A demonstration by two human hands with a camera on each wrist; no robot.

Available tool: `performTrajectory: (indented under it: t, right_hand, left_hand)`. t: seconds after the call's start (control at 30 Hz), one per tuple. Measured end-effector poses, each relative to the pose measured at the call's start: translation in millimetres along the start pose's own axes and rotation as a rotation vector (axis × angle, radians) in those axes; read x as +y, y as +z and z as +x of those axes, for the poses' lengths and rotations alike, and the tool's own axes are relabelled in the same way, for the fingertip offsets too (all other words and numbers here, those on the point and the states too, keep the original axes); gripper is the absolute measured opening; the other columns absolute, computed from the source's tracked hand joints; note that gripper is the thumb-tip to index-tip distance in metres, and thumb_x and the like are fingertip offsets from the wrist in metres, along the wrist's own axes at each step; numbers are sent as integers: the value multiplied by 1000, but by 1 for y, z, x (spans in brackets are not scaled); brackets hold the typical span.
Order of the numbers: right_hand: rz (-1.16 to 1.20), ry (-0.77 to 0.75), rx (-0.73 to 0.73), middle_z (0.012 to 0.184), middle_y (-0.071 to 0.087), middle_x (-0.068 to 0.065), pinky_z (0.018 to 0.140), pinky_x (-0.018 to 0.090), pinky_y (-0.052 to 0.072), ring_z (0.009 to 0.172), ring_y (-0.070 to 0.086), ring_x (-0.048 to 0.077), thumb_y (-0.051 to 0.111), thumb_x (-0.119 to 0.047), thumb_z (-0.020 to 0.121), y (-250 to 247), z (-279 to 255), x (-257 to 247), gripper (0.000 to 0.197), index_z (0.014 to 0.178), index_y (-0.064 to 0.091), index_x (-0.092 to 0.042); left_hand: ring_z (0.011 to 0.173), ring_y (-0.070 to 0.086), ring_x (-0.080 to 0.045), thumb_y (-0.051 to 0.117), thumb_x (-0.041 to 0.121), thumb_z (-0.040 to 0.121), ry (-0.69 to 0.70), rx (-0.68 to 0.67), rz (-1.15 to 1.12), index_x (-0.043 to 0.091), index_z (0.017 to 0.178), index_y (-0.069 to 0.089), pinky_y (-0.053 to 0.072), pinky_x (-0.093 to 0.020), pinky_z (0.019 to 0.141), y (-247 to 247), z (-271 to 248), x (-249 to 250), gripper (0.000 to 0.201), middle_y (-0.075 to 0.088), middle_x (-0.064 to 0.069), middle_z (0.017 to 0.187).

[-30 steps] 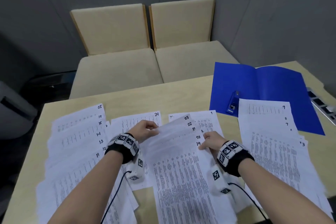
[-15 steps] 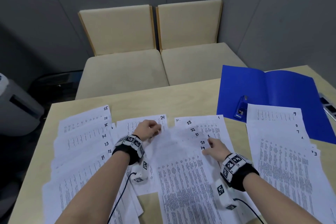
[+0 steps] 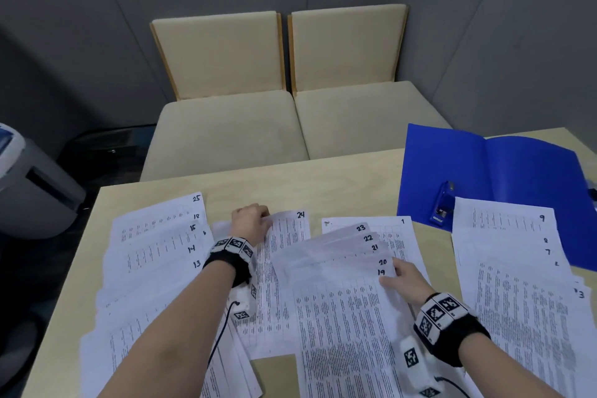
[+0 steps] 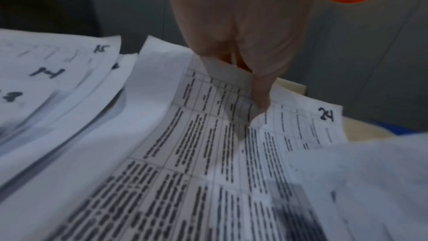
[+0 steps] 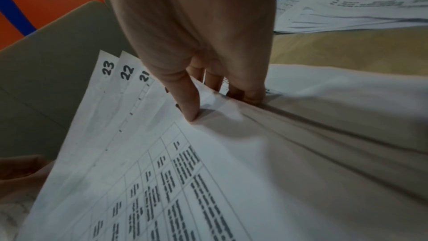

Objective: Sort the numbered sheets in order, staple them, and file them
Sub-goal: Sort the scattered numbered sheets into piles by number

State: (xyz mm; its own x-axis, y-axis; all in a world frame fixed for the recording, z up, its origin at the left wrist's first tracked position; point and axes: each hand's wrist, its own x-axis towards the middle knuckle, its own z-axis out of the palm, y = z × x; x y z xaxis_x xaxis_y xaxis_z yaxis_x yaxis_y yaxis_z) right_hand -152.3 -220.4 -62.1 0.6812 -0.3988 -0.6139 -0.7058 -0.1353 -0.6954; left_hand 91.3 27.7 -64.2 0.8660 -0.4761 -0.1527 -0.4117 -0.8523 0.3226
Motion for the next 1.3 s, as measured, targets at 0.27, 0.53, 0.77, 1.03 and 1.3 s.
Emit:
performTrajectory:
  t: [0.27, 0.53, 0.77, 1.03, 1.3]
  right_hand:
    - [203, 14, -72, 109, 68, 11, 94, 46, 50, 103, 65, 30, 52, 7, 89, 1, -9, -24, 29, 100, 62, -17]
    - [262, -105, -107, 118, 63, 8, 101, 45, 46, 111, 61, 26, 53, 7, 88, 37, -6, -70, 38, 118, 51, -16]
    - [200, -82, -47, 106, 66, 13, 93, 41, 50, 98, 62, 28, 54, 7, 87, 56, 2, -84, 25, 107, 57, -7]
    - [13, 26, 11, 99, 61, 14, 82, 36, 49, 90, 59, 23, 54, -6, 83, 73, 32, -72, 12, 94, 56, -2]
    - [-339, 48, 220, 99, 48, 9, 78, 33, 41, 96, 51, 24, 45, -14, 88, 78, 29, -83, 19, 70, 38, -19]
  left_hand:
    - [60, 62, -17, 56, 26, 92, 143, -65, -276, 15, 76, 63, 44, -26, 60, -43, 11, 15, 20, 70, -7, 68]
    - [68, 55, -17, 61, 31, 90, 297, -59, -229, 14, 91, 67, 43, -29, 67, -105, 9, 43, 18, 66, -3, 77]
    - [53, 53, -9, 62, 25, 90, 217, -183, -325, 15, 86, 66, 43, -20, 53, -98, 3, 31, 12, 60, -2, 65]
    - [59, 56, -16, 62, 29, 88, 87, -172, -450, 19, 79, 64, 47, -27, 61, -80, -2, 26, 14, 63, -3, 66]
    - [113, 50, -21, 48, 35, 95, -321, 350, -543, 13, 124, 45, 43, -41, 98, -25, -57, -8, 36, 49, -7, 124]
